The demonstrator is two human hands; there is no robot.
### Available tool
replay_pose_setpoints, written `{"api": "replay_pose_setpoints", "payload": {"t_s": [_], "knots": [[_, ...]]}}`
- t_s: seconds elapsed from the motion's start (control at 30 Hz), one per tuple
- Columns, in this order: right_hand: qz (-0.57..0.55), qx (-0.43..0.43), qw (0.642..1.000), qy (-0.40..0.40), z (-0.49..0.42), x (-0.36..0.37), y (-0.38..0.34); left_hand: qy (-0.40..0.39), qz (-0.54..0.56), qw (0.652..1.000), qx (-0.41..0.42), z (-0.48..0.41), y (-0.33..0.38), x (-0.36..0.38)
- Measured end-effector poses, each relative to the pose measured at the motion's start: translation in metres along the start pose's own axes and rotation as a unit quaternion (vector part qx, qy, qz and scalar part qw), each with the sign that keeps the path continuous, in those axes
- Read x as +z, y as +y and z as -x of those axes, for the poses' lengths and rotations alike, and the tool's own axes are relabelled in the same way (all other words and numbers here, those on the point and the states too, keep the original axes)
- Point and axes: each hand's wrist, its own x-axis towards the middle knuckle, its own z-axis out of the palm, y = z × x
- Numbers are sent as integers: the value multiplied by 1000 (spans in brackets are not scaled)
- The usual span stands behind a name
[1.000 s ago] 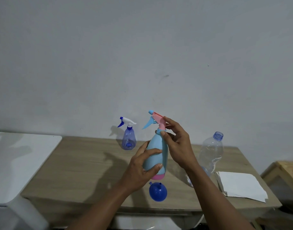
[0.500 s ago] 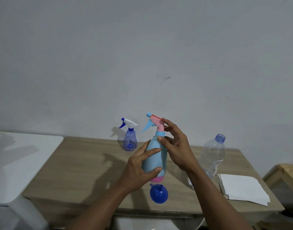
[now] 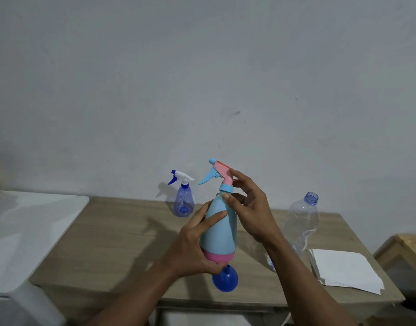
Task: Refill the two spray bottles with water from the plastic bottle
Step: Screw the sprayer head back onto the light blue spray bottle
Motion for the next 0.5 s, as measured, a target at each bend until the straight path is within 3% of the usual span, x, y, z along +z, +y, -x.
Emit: {"api": "replay_pose_setpoints", "payload": {"t_s": [0.13, 0.5], "knots": [[-1, -12, 1000, 20, -5, -2, -1, 1, 21, 1000, -3, -4, 3, -2], [-16, -2, 999, -35, -10, -12, -8, -19, 69, 996, -48, -3, 13, -2]]}}
